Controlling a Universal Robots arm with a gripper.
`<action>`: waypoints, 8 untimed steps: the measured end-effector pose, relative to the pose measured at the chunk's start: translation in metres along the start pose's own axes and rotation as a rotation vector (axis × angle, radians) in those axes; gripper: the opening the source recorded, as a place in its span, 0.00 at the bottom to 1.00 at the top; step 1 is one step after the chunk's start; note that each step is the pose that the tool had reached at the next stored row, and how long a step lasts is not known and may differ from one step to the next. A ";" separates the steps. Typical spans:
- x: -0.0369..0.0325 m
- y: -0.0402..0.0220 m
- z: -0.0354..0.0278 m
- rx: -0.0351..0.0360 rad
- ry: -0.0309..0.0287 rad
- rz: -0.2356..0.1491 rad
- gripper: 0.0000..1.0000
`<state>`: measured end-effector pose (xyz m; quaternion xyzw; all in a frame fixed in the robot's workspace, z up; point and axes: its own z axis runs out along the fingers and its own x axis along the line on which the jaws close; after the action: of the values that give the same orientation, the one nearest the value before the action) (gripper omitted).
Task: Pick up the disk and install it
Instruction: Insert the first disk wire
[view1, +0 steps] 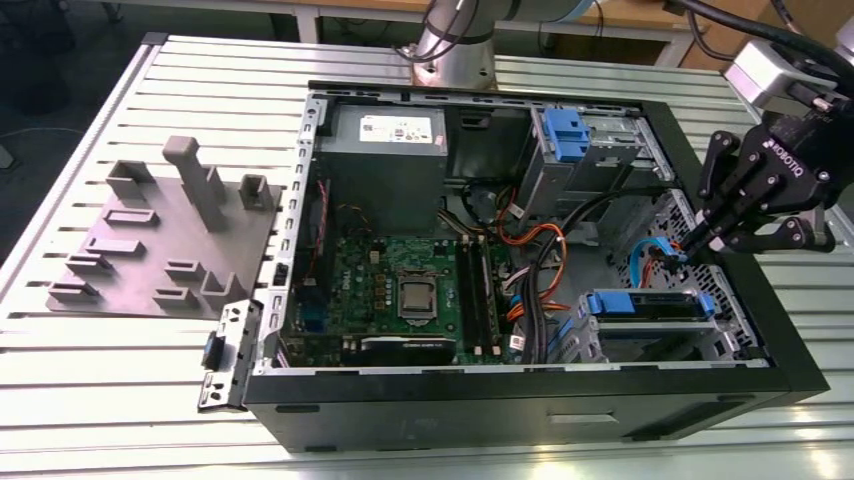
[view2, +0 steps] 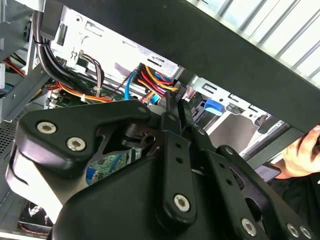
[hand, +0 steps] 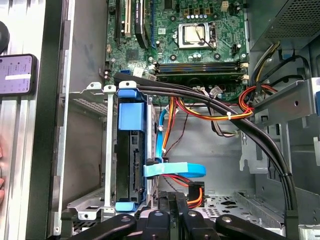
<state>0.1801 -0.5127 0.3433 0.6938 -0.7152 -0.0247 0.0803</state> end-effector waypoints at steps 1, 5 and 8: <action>0.0000 0.0000 0.0000 0.0000 0.0000 0.000 0.16; 0.0000 0.0000 0.0000 0.0000 0.0000 0.000 0.16; 0.0000 0.0000 0.0000 0.0000 0.0000 0.000 0.16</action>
<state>0.1801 -0.5127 0.3433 0.6938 -0.7152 -0.0247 0.0803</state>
